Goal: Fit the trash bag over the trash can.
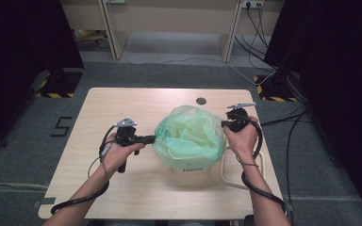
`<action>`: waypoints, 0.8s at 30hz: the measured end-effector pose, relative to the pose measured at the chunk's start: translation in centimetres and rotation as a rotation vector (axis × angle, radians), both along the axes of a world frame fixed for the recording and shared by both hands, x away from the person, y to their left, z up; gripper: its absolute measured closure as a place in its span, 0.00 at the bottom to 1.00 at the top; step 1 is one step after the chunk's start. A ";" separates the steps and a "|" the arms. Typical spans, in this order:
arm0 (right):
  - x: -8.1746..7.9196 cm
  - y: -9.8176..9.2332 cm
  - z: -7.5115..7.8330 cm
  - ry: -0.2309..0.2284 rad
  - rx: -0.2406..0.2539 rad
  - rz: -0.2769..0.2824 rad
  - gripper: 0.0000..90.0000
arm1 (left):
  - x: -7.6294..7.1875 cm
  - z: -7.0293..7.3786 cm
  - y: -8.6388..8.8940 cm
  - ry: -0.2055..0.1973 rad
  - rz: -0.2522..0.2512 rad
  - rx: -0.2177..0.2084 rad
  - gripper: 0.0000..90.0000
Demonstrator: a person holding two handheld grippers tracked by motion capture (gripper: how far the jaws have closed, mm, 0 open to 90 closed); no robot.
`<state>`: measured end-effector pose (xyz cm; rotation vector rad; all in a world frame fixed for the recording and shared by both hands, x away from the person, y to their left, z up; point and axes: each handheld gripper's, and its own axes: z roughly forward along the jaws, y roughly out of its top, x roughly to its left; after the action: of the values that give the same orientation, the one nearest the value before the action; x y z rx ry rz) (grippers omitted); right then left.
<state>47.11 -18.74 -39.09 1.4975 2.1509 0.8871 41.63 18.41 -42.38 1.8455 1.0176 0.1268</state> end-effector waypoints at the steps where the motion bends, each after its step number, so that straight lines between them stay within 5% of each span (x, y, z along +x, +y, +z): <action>1: 0.0 0.0 -0.2 0.006 -0.002 0.003 1.00 | 0.1 -0.2 0.0 0.007 0.001 -0.001 0.99; 24: 0.2 0.0 -2.2 0.127 -0.056 0.051 1.00 | 1.0 -2.5 -0.3 0.098 0.005 0.028 0.99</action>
<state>47.26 -18.75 -41.31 1.5148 2.2936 0.7608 42.64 18.13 -44.85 1.8896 1.0932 0.0541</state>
